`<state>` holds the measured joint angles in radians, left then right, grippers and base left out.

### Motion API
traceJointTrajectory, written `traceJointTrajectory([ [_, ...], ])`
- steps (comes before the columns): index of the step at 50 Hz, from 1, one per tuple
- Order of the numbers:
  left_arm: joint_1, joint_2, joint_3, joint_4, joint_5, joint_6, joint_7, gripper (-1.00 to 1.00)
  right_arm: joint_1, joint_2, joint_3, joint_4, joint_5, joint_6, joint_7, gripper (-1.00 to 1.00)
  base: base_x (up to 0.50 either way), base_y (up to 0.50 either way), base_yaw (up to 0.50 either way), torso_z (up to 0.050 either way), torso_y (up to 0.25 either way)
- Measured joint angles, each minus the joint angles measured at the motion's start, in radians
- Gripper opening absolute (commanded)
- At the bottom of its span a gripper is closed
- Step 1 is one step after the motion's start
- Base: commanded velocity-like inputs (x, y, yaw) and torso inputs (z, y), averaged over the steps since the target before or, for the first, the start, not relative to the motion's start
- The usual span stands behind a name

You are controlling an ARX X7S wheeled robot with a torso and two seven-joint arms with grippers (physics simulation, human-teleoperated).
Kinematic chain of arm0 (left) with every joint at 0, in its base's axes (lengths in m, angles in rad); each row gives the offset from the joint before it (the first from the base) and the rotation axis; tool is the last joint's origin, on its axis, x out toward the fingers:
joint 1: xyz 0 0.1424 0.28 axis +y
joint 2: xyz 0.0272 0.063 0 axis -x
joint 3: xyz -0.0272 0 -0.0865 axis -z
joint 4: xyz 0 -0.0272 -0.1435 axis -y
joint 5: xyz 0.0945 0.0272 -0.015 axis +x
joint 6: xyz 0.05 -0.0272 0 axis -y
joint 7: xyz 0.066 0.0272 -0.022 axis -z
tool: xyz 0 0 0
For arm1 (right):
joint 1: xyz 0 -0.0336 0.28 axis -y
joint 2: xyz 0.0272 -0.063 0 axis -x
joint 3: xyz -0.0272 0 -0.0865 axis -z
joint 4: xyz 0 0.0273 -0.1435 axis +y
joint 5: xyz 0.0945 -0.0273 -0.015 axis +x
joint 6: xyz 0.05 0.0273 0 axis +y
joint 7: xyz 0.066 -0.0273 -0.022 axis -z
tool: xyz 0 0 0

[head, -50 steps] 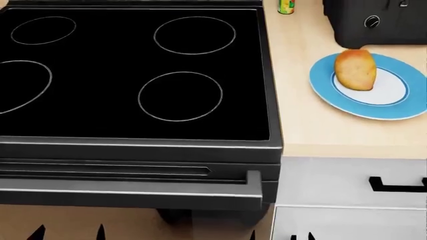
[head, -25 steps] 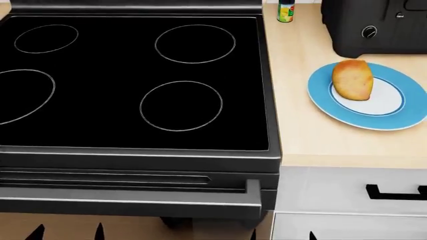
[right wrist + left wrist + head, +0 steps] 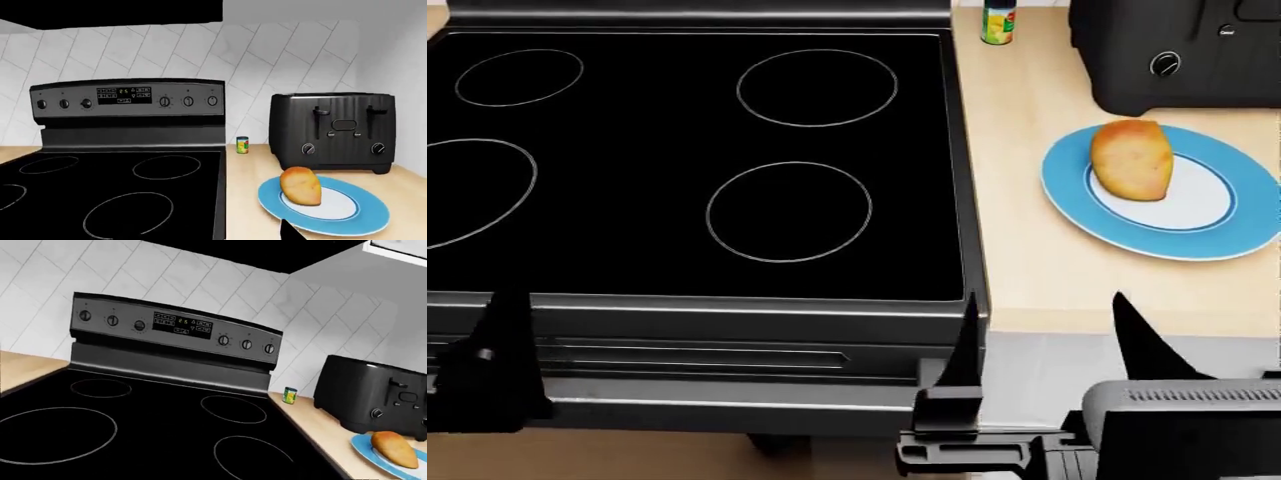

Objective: Pick the chicken breast from the counter and place it in the microwave.

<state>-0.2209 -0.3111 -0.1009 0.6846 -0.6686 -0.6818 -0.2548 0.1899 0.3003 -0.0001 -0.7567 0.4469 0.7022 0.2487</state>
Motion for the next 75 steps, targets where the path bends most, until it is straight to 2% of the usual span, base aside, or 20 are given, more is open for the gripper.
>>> traceJointTrajectory([
  [11,-0.064,-0.078,-0.066,0.174,-0.163,-0.178,-0.059,1.0,0.117,0.185,0.015,-0.191,0.348,0.168,0.242,1.0,0.0,-0.5,0.0,0.0,0.0],
  [26,-0.094,-0.122,-0.097,0.259,-0.274,-0.268,-0.115,1.0,0.169,0.305,0.007,-0.257,0.55,0.194,0.397,1.0,0.0,-0.41,0.0,0.0,0.0],
  [30,-0.1,-0.131,-0.102,0.267,-0.289,-0.277,-0.125,1.0,0.196,0.324,0.007,-0.257,0.623,0.201,0.44,1.0,0.0,0.0,0.0,0.0,0.0],
  [44,-0.105,-0.15,-0.113,0.283,-0.32,-0.285,-0.149,1.0,0.288,0.373,0.006,-0.247,0.828,0.227,0.566,1.0,0.5,0.0,0.0,0.0,0.0],
  [56,-0.103,-0.161,-0.114,0.287,-0.335,-0.28,-0.162,1.0,0.32,0.392,0.002,-0.244,0.885,0.23,0.608,1.0,0.5,0.0,0.0,0.0,0.0],
  [65,-0.113,-0.156,-0.118,0.286,-0.368,-0.28,-0.192,1.0,0.376,0.403,-0.017,-0.214,0.93,0.247,0.65,1.0,0.02,0.0,0.0,0.0,0.002],
  [75,-0.111,-0.153,-0.119,0.284,-0.389,-0.273,-0.211,1.0,0.408,0.412,-0.028,-0.198,0.964,0.254,0.678,1.0,0.5,0.0,0.0,0.0,0.0],
])
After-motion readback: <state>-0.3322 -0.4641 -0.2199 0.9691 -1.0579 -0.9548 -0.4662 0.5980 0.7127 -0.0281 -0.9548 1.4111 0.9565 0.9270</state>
